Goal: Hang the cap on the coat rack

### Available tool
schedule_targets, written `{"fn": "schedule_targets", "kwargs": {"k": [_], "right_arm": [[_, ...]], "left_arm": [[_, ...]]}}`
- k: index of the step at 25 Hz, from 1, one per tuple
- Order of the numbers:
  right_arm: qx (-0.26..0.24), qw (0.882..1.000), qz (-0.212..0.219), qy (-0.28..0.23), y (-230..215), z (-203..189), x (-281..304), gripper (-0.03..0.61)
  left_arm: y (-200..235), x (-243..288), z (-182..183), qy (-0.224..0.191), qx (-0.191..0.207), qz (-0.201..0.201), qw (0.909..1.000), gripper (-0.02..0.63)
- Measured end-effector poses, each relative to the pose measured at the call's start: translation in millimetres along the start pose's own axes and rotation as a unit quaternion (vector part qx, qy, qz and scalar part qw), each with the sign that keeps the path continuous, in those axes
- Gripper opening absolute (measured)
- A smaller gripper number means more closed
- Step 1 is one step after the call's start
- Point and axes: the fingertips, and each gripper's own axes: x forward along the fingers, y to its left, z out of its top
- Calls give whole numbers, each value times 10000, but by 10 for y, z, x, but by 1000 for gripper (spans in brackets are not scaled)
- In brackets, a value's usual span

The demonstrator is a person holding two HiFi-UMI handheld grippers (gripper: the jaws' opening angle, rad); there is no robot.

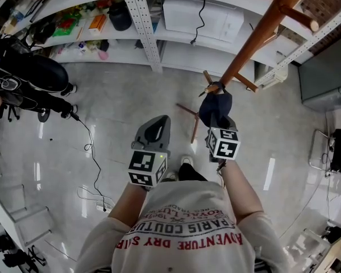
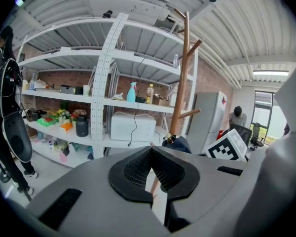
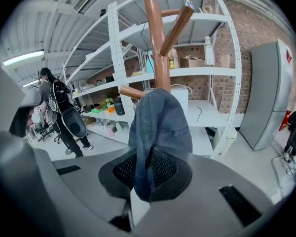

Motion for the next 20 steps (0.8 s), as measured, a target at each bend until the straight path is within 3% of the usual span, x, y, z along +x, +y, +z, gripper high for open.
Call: {"fn": "schedule_targets", "kwargs": {"k": [8, 15, 20], "right_arm": [[-33, 9987, 18, 504, 17, -331, 281, 26], [-285, 9983, 1, 499, 6, -414, 413, 26], [-36, 9980, 26, 630, 2, -408, 396, 28]], "left_arm": [[-62, 19, 37, 41, 3, -63, 10000, 5], [-29, -41, -44, 132, 23, -4, 9999, 6], [26, -117, -65, 181, 24, 54, 9998, 6]]}}
